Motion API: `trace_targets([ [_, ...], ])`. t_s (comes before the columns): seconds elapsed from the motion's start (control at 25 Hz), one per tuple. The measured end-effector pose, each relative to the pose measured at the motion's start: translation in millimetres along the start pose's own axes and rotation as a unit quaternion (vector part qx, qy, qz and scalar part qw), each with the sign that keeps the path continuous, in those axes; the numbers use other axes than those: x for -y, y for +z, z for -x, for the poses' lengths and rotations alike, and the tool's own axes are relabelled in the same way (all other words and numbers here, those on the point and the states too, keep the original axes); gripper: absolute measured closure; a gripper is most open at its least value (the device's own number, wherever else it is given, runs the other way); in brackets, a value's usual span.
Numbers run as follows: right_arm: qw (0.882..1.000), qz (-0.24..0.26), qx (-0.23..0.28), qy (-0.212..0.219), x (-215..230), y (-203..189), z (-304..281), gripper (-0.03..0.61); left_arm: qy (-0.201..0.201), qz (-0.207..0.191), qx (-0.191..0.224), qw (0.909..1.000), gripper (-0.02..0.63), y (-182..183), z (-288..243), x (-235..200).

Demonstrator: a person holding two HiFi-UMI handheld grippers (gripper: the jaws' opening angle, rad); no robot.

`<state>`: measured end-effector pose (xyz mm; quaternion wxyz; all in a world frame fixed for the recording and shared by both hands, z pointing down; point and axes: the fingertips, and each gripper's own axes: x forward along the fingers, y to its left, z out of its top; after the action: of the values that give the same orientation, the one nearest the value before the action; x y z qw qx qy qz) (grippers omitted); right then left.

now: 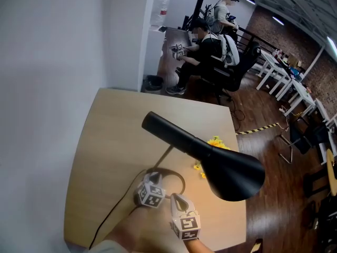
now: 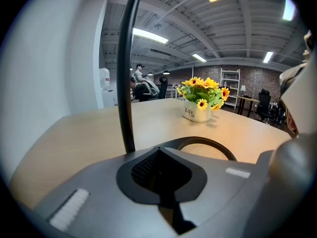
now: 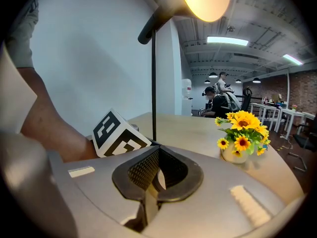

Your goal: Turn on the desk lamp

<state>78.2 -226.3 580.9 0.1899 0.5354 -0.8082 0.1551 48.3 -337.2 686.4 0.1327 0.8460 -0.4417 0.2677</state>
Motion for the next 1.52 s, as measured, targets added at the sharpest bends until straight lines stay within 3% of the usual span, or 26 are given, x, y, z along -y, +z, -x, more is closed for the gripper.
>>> trace_targets([
  [0.2,1.0,0.003,0.0,-0.002,0.6,-0.6,-1.6,0.58,-0.005,-0.003,0.004,1.0,0.62,2.4,-0.5,1.1],
  [0.52,1.0,0.006,0.005,-0.006,0.2,1.4,0.6,0.58,-0.032,0.026,0.081,0.9958,0.62,43.0,33.4,27.0],
  [0.76,1.0,0.006,0.01,-0.013,-2.4,-0.3,9.3,0.58,-0.029,0.031,0.105,0.9936,0.62,53.5,70.4,29.0],
  [1.24,0.998,-0.017,0.044,-0.043,-19.5,5.2,41.4,0.58,-0.031,-0.015,0.145,0.9889,0.62,59.1,147.4,47.8],
  [1.52,0.997,-0.012,0.047,-0.062,-44.6,15.6,66.4,0.58,-0.043,-0.02,0.157,0.9865,0.62,54.2,189.6,54.6],
])
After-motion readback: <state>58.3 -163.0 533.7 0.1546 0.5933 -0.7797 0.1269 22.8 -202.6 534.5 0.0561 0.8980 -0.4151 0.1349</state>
